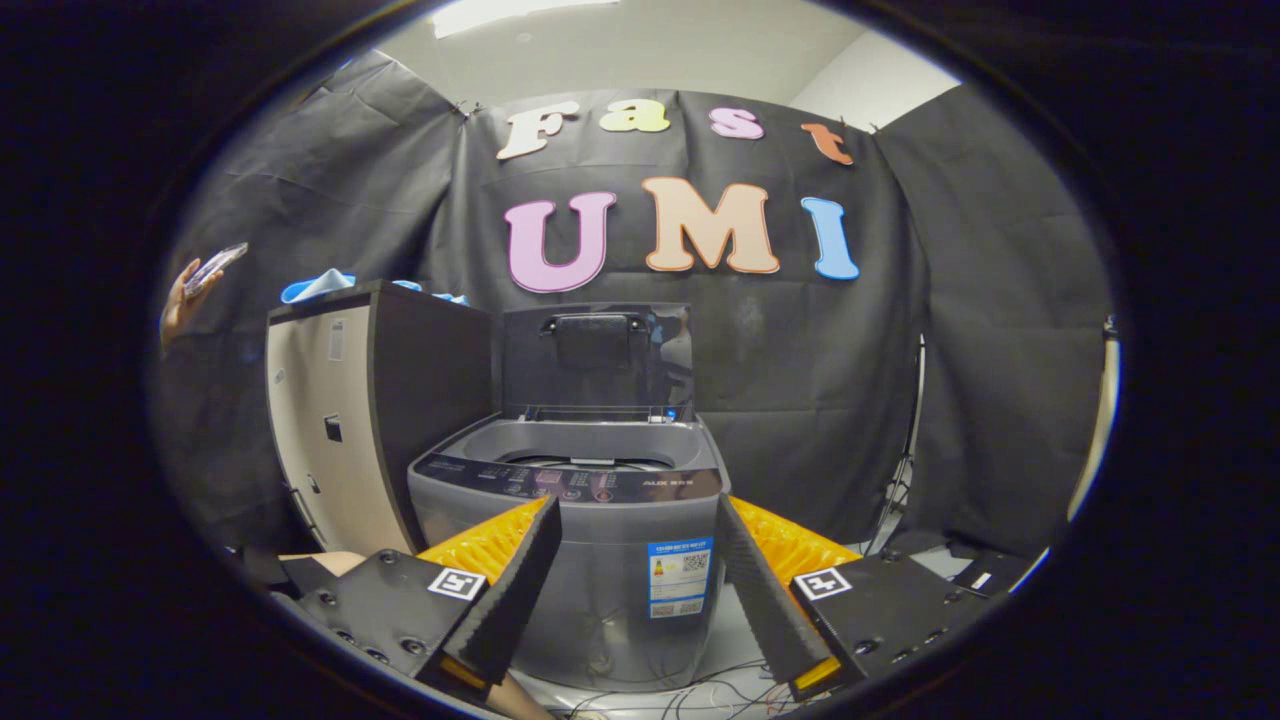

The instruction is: Put the clothes into the washing machine and then close the washing machine lid.

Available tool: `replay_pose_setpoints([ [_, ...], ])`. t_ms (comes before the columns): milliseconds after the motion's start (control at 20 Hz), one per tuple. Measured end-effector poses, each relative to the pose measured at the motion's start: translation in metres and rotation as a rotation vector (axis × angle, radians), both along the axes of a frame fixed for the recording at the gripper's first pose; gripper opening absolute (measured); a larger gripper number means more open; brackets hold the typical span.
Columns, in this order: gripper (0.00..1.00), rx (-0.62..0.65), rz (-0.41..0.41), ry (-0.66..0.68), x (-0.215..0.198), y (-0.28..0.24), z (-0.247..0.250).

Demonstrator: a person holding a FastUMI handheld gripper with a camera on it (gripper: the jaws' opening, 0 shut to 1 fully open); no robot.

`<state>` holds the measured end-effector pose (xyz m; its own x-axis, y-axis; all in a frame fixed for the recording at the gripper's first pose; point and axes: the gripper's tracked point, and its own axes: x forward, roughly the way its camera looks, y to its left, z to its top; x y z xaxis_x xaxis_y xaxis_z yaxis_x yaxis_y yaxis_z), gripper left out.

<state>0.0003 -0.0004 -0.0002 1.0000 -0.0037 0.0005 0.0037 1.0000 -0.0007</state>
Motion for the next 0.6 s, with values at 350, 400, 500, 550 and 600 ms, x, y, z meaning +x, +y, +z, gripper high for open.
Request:
replay_pose_setpoints([
  [350,0.96,-0.004,-0.006,-0.005,0.0,0.001,0.002],
  [400,0.96,-0.016,-0.006,-0.005,0.0,0.003,0.001],
  [500,0.96,-0.039,-0.006,-0.026,0.002,0.01,0.013],
  [550,0.96,-0.037,-0.001,-0.043,0.005,0.016,0.024],
  [600,0.96,-0.03,0.004,-0.059,0.009,0.023,0.037],
])
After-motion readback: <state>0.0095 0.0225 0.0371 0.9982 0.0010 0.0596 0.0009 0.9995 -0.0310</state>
